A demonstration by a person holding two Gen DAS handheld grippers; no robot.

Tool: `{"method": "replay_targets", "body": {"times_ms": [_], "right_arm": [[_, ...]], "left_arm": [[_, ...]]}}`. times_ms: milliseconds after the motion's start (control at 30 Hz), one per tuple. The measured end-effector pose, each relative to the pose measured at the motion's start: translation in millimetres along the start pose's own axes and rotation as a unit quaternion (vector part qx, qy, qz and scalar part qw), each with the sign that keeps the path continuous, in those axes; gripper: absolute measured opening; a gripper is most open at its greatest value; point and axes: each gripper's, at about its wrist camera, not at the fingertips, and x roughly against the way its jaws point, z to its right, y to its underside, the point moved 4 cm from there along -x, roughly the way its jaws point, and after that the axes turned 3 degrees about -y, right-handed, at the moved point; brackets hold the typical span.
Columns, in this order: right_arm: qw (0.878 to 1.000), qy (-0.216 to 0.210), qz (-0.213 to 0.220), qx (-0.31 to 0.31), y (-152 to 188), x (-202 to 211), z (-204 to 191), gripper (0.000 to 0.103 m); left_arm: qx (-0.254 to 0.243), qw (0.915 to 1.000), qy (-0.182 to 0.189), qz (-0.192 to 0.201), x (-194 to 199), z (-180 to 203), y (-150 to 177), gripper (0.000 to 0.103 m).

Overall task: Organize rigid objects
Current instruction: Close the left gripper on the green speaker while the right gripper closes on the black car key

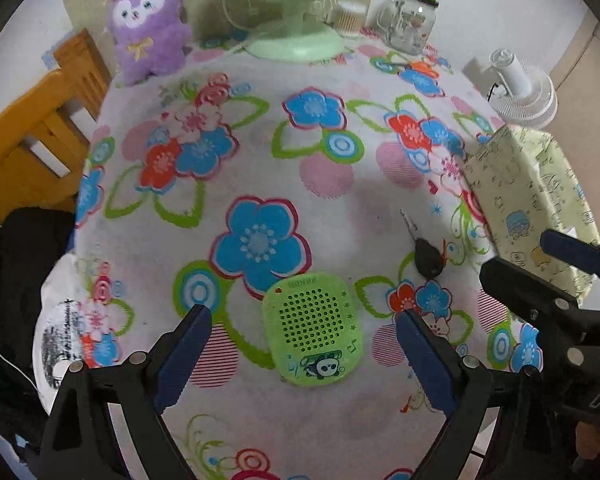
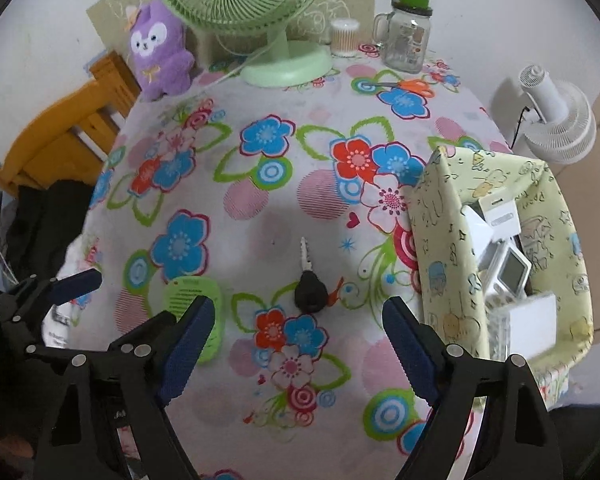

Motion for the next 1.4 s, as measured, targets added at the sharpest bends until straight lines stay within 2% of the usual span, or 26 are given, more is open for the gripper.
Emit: {"method": "replay_targets", "body": {"times_ms": [133, 433, 633, 800, 933, 1233, 1300, 1367, 1400], "right_arm": [[1.0, 0.003, -0.012, 0.007, 0, -22, 5, 0.088], [0.999, 0.012, -0.045, 0.015, 11, -62, 8, 0.088], [0.998, 0.004, -0.06, 0.008, 19, -78, 7, 0.088], [0.998, 0.004, -0.064, 0.004, 19, -84, 12, 0.087], [0.998, 0.002, -0.07, 0.002, 20, -90, 14, 0.088], [0.997, -0.006, -0.076, 0.009, 17, -97, 14, 0.087], [0.997, -0.005, -0.078, 0.013, 16, -98, 13, 0.087], [0.997, -0.005, -0.079, 0.019, 15, -99, 13, 0.087], [0.996, -0.004, -0.081, 0.022, 15, -99, 12, 0.087]], "left_arm": [[-0.002, 0.9999, -0.004, -0.012, -17, 3, 3, 0.094], [0.033, 0.9985, -0.01, -0.043, -50, -3, 16, 0.093], [0.026, 0.9981, -0.015, -0.053, -60, 3, 22, 0.093], [0.025, 0.998, -0.022, -0.054, -67, 4, 21, 0.093], [0.032, 0.9974, -0.042, -0.048, -69, 5, 22, 0.092], [0.075, 0.9947, -0.053, -0.046, -68, 8, 24, 0.092], [0.076, 0.9949, -0.052, -0.042, -66, 7, 28, 0.091], [0.071, 0.9956, -0.05, -0.034, -62, 8, 28, 0.079], [0.063, 0.9961, -0.051, -0.034, -60, 11, 29, 0.078]]}}
